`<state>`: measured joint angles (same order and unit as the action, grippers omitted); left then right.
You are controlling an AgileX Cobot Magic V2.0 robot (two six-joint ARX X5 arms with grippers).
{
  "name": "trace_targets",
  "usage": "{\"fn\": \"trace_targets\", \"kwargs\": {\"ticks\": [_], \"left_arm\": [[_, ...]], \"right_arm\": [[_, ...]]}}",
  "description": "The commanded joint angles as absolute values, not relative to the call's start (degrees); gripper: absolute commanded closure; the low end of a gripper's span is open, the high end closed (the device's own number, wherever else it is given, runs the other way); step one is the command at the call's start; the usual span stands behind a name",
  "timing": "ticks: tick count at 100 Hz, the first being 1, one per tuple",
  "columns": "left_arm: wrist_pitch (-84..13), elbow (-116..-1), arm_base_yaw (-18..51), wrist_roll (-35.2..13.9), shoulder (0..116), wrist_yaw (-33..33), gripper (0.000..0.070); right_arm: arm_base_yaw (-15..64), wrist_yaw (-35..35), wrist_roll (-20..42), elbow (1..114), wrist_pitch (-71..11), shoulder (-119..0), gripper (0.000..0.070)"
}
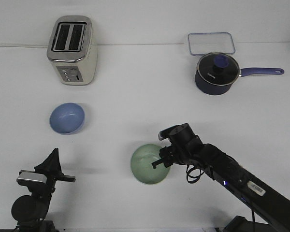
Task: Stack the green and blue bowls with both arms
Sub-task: 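Carry the green bowl toward the robot and set it down centrally, then open the right gripper and withdraw it from the green bowl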
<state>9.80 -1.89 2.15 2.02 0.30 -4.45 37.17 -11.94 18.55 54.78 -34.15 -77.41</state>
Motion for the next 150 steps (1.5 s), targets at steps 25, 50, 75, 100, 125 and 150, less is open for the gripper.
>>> {"fn": "trace_targets", "kwargs": {"ticks": [25, 50, 75, 100, 125, 150], "left_arm": [[10.39, -0.80, 2.22, 1.89, 0.19, -4.47, 0.0686], [10.39, -0.80, 2.22, 1.89, 0.19, -4.47, 0.0686], [11.20, -1.06, 2.22, -0.56, 0.19, -4.47, 0.0687], [12.69, -2.63, 2.22, -17.82, 0.21, -4.47, 0.0688], [0.64, -11.53, 2.20, -19.84, 2.39, -4.45, 0.0688], [-13.19, -27.44, 2.15, -16.47, 19.94, -0.84, 0.0688]], "right_arm": [[40.32, -11.75, 18.26, 55.37, -31.27, -86.02, 0.0700], [40.58, -10.85, 18.17, 55.37, -30.85, -87.24, 0.0439], [39.27, -10.90, 16.29, 57.25, -30.02, -82.37, 0.0408], [34.09, -8.23, 12.45, 60.34, -28.64, -67.72, 0.0404], [33.08, 3.31, 9.69, 53.71, -24.40, -50.96, 0.0404], [33.06, 5.80, 10.76, 35.14, -16.40, -34.11, 0.0405]]}}
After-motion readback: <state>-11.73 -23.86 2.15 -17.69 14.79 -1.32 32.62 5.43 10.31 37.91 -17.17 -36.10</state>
